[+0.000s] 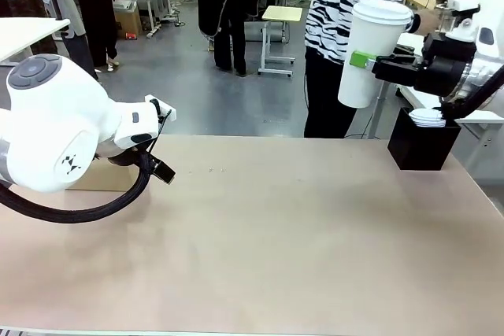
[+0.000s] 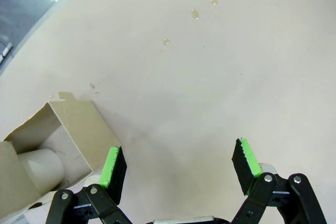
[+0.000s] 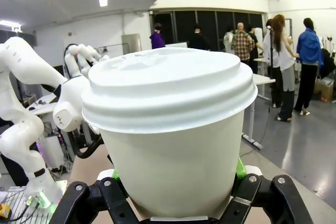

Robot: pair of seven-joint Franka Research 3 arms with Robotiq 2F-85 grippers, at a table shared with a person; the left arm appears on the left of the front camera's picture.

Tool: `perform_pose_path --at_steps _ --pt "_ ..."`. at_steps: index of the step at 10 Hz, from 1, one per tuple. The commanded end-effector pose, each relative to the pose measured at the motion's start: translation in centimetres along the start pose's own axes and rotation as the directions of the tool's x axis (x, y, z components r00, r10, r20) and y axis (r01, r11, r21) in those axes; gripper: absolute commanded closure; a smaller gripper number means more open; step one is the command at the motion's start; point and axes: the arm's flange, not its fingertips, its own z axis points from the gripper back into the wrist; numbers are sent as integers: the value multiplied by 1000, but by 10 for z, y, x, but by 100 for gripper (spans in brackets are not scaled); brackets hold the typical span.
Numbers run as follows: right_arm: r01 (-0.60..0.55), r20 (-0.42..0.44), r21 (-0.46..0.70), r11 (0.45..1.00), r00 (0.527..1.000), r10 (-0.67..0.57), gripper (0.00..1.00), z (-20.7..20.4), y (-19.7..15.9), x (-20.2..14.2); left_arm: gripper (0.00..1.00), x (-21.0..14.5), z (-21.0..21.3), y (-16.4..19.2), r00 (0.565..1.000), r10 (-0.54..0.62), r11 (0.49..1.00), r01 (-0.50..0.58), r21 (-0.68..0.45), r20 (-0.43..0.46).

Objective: Pour a drink into a cup and package it in a carrier.
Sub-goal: Position the Cup Carrier in the center of the table.

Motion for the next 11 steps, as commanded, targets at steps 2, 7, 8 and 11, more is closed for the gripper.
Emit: perform_pose_path --at_steps 2,7,8,11 --pt "-17 15 3 1000 1000 17 19 0 0 3 0 8 19 2 1000 24 1000 -24 8 -7" --pt "-17 15 3 1000 1000 17 19 0 0 3 0 99 138 23 978 203 978 -200 65 -56" --pt "-17 15 3 1000 1000 17 19 0 0 3 0 113 153 49 949 307 946 -295 134 -76" --pt "-17 15 3 1000 1000 17 19 0 0 3 0 110 156 114 839 531 837 -499 225 -118"
